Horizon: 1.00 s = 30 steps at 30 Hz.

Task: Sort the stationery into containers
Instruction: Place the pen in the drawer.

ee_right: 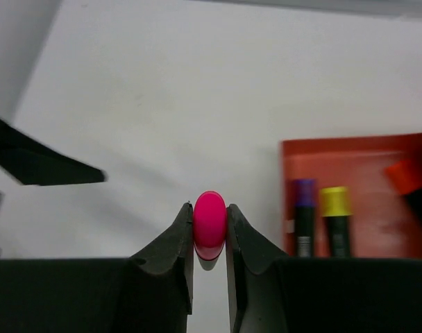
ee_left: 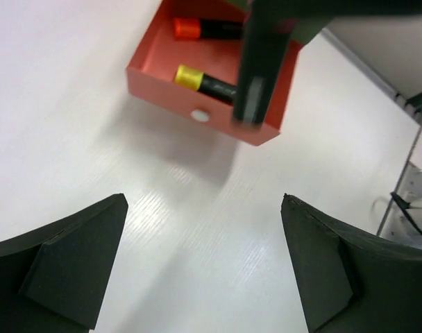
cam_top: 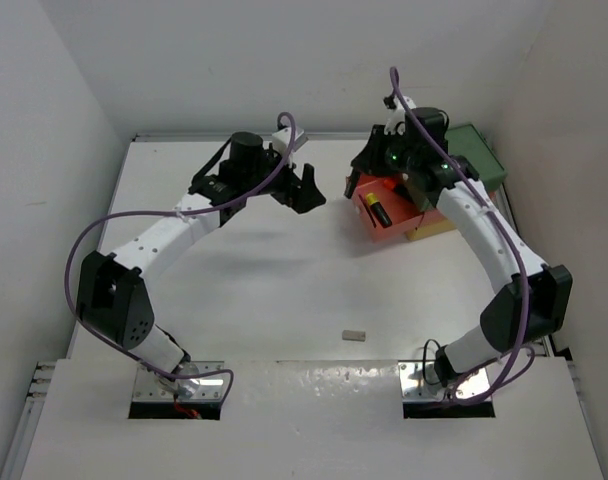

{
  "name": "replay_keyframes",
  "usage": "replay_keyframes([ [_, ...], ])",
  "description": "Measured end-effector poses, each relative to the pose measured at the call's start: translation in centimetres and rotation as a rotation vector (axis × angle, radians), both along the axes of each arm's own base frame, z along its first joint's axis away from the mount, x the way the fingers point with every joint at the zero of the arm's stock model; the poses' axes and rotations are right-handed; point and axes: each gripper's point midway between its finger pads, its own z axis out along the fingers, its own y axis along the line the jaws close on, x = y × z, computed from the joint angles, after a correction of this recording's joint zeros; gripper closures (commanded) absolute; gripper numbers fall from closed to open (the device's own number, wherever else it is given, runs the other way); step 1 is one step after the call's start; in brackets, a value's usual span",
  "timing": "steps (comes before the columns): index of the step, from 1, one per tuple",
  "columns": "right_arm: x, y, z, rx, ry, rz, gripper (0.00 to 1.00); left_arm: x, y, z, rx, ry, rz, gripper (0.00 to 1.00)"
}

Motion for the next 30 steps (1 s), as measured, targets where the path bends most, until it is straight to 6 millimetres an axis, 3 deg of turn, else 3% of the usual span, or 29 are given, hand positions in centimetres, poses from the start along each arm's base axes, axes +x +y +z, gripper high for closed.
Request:
replay_keyframes([
  [4, 1.1, -3.7, 0.3, -0.256, -0.139, -0.021, 1.00, 0.4, 1.1, -1.3, 0.057, 0.017, 0.054, 0.00],
  [9, 1.6, -5.5, -1.2, -0.506, -0.197, 0.033, 1.00, 0.7, 1.3, -2.0, 0.098, 0.016, 0.091, 0.00],
  [18, 5.5, -6.7, -8.1, -0.749, -0.096, 0.129, 0.99, 0.7, 0.2, -4.5, 0.180, 0.030, 0.103, 0.00],
  [20, 5.8, -6.9, -9.7, -0.783, -0.058, 0.151, 0.83, 0.9, 0.3, -4.6, 0.185, 0.028, 0.111, 0.00],
  [21, 6.0, -7.0, -10.3, -0.797, -0.043, 0.158, 0.64, 0.9, 0.3, -4.6, 0.183, 0.028, 0.112, 0.00],
  [23, 6.1, -7.2, -11.1, -0.814, -0.019, 0.167, 0.55, 0.9, 0.1, -4.5, 0.166, 0.033, 0.112, 0.00],
  [26, 5.8, -7.3, -11.0, -0.822, -0.002, 0.175, 0.54, 0.7, -0.3, -4.7, 0.092, 0.076, 0.090, 0.00],
  [30, 5.9, -6.9, -8.5, -0.776, -0.030, 0.146, 0.62, 1.2, 0.0, -5.5, -0.026, 0.176, 0.070, 0.07],
])
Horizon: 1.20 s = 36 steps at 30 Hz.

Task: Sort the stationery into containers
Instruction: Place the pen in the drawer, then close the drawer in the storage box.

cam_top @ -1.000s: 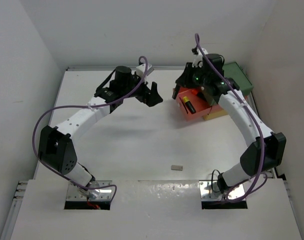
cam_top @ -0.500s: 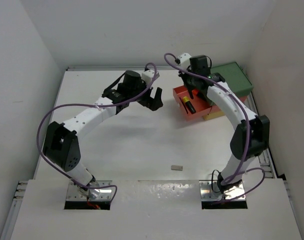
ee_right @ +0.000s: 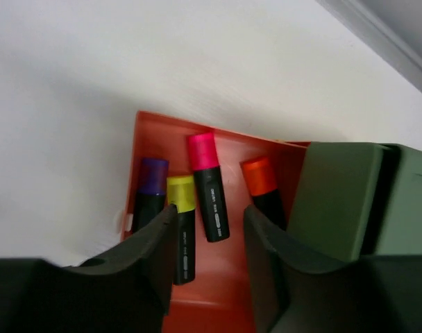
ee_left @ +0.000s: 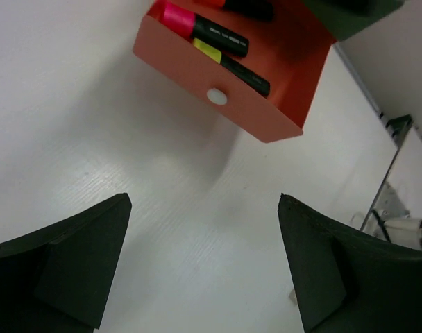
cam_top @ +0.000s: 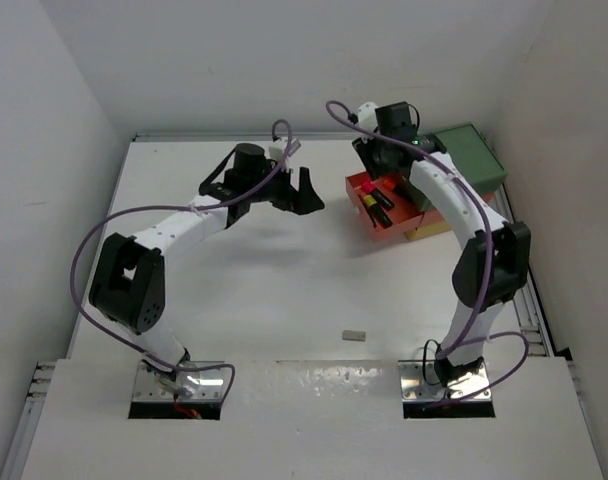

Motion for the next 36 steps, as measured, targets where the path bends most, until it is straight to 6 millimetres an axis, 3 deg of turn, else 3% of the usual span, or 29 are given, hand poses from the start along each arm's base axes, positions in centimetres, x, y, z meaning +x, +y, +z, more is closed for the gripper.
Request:
replay_keyframes([
  [3, -0.1, 0.4, 4.4, 0.070, -0.074, -0.018, 0.74, 1.0, 0.2, -0.7, -0.089, 0.070, 0.027, 0.32],
  [5, -0.2, 0.3, 8.7, 0.127, -0.170, -0.034, 0.78, 1.6, -0.2, -1.2, -0.128, 0.109, 0.037, 0.42],
  [6, -0.4, 0.1, 11.0, 0.155, -0.228, -0.041, 0.82, 1.7, -0.9, -1.6, -0.149, 0.137, 0.034, 0.57],
  [7, -0.5, -0.4, 12.6, 0.172, -0.270, -0.049, 0.85, 1.7, -1.4, -2.1, -0.161, 0.163, 0.033, 0.65],
  [8, -0.6, -1.0, 14.5, 0.192, -0.325, -0.063, 0.86, 1.6, -2.0, -2.7, -0.169, 0.185, 0.028, 0.72],
  [9, -0.6, -2.1, 16.1, 0.207, -0.377, -0.084, 0.89, 1.6, -2.7, -3.3, -0.177, 0.211, 0.025, 0.86],
  [11, -0.3, -4.8, 17.9, 0.215, -0.441, -0.139, 0.91, 1.3, -3.9, -4.8, -0.190, 0.266, 0.016, 1.00],
  [12, 0.0, -6.0, 18.1, 0.212, -0.455, -0.164, 0.94, 1.2, -4.4, -5.5, -0.197, 0.294, 0.019, 1.00],
  [14, 0.7, -8.6, 17.4, 0.197, -0.457, -0.218, 0.96, 1.0, -5.1, -6.8, -0.206, 0.344, 0.022, 1.00],
  [16, 1.1, -10.8, 15.5, 0.177, -0.422, -0.265, 1.00, 1.1, -5.6, -7.9, -0.222, 0.385, 0.031, 1.00],
  [19, 1.5, -12.7, 12.3, 0.157, -0.352, -0.294, 1.00, 1.8, -6.1, -9.1, -0.243, 0.437, 0.052, 1.00],
  [23, 1.6, -13.5, 9.1, 0.153, -0.272, -0.298, 1.00, 3.6, -7.5, -9.0, -0.279, 0.440, 0.053, 1.00],
  [29, 1.3, -14.1, 7.0, 0.177, -0.200, -0.290, 1.00, 5.3, -8.9, -7.8, -0.329, 0.407, 0.038, 1.00],
  [36, 0.8, -14.7, 3.3, 0.232, -0.060, -0.284, 1.00, 6.3, -10.9, -9.4, -0.337, 0.406, 0.016, 1.00],
])
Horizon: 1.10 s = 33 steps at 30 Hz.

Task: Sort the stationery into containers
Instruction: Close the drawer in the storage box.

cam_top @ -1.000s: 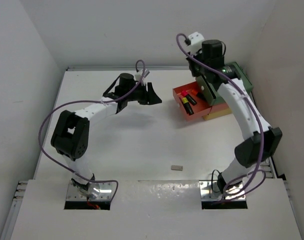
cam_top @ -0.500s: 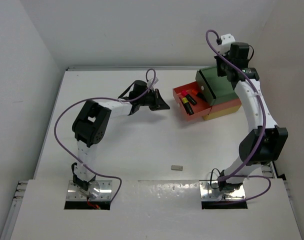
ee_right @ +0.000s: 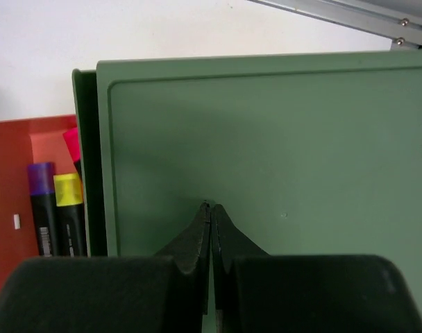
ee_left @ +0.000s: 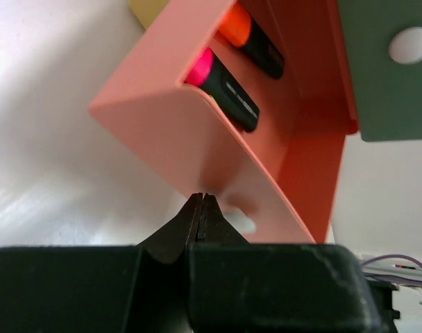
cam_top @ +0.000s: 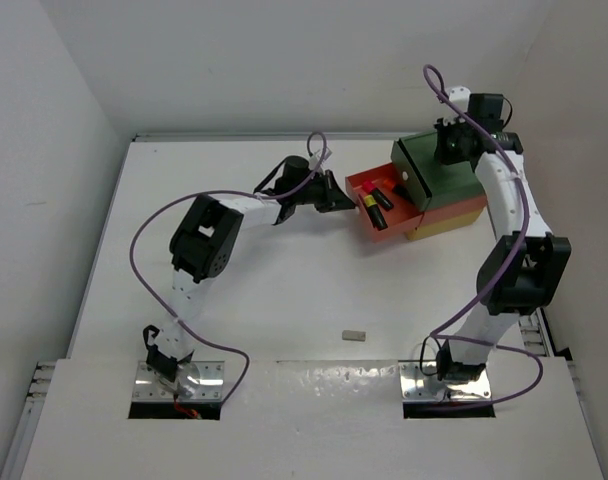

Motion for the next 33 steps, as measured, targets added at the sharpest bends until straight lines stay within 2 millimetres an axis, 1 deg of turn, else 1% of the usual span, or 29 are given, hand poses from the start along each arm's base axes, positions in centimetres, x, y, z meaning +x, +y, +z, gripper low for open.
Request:
replay_keyframes([
  [3, 0.3, 0.0, 0.5, 0.019, 0.004, 0.010, 1.00, 0.4, -0.9, -0.7, -0.004, -0.004, -0.009, 1.00],
  [5, 0.0, 0.1, 0.1, 0.031, 0.026, 0.019, 1.00, 0.7, -1.4, -0.9, -0.010, -0.012, -0.014, 1.00],
  [11, -0.3, 0.3, 0.1, 0.050, 0.041, 0.033, 1.00, 1.9, -3.4, -0.6, -0.056, -0.053, -0.025, 1.00],
  [14, -0.6, 0.3, 0.1, 0.058, 0.055, 0.037, 1.00, 2.2, -4.8, -0.3, -0.095, -0.077, -0.037, 1.00],
  [19, -1.2, 0.8, 0.1, 0.078, 0.082, 0.053, 1.00, 1.8, -7.3, -0.1, -0.150, -0.098, -0.060, 1.00],
  [23, -2.2, 1.3, 0.1, 0.105, 0.122, 0.062, 1.00, 0.9, -9.3, 0.0, -0.198, -0.110, -0.077, 1.00],
  [28, -3.1, 1.6, 0.0, 0.124, 0.161, 0.063, 1.00, 0.0, -11.2, -0.1, -0.236, -0.116, -0.091, 1.00],
  [33, -3.7, 1.9, 0.0, 0.137, 0.186, 0.067, 1.00, 0.1, -12.8, 0.4, -0.267, -0.153, -0.090, 1.00],
])
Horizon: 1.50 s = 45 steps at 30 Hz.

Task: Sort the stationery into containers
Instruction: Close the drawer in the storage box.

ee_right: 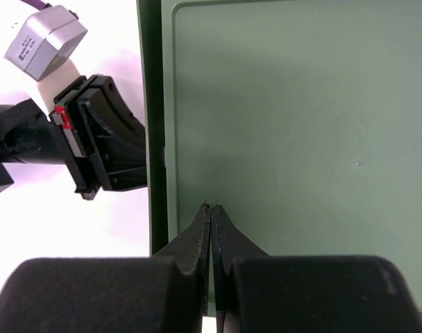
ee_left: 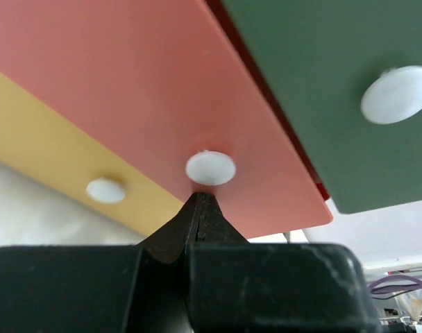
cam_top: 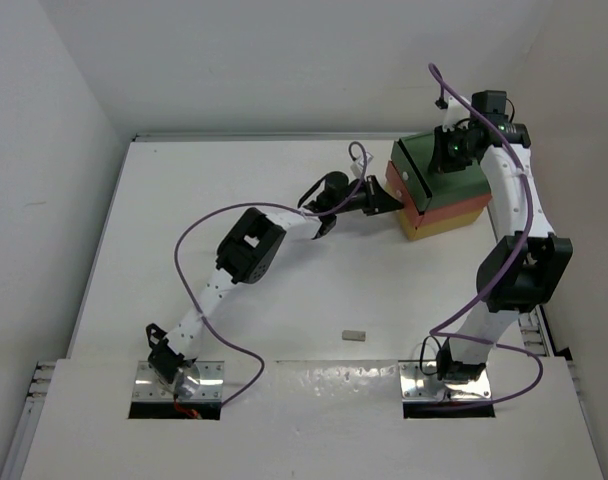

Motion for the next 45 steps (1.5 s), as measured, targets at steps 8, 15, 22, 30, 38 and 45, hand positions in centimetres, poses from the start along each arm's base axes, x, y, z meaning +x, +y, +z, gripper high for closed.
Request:
replay_keyframes([
  [8, -0.4, 0.1, -0.1, 0.007, 0.020, -0.001, 1.00, 0.5, -0.7, 2.2, -0.074, -0.064, 0.029, 0.95],
  [15, -0.6, 0.3, -0.1, 0.013, 0.032, 0.003, 1.00, 0.7, -1.5, 0.4, -0.079, -0.059, 0.044, 0.94],
  [22, -0.7, 0.4, -0.1, 0.018, 0.036, 0.002, 1.00, 1.0, -1.5, -0.6, -0.074, -0.035, 0.064, 0.78],
  [30, -0.7, 0.5, -0.1, 0.027, 0.038, 0.001, 1.00, 0.4, 0.9, -2.4, -0.022, 0.018, 0.080, 0.62],
  [38, -0.6, 0.5, 0.0, 0.032, 0.033, -0.005, 1.00, 0.7, 4.5, 3.6, -0.026, -0.014, 0.101, 0.42],
  [45, -0.6, 1.0, 0.0, 0.041, 0.036, -0.002, 1.00, 0.6, 5.3, 9.5, -0.094, -0.088, 0.097, 0.36],
])
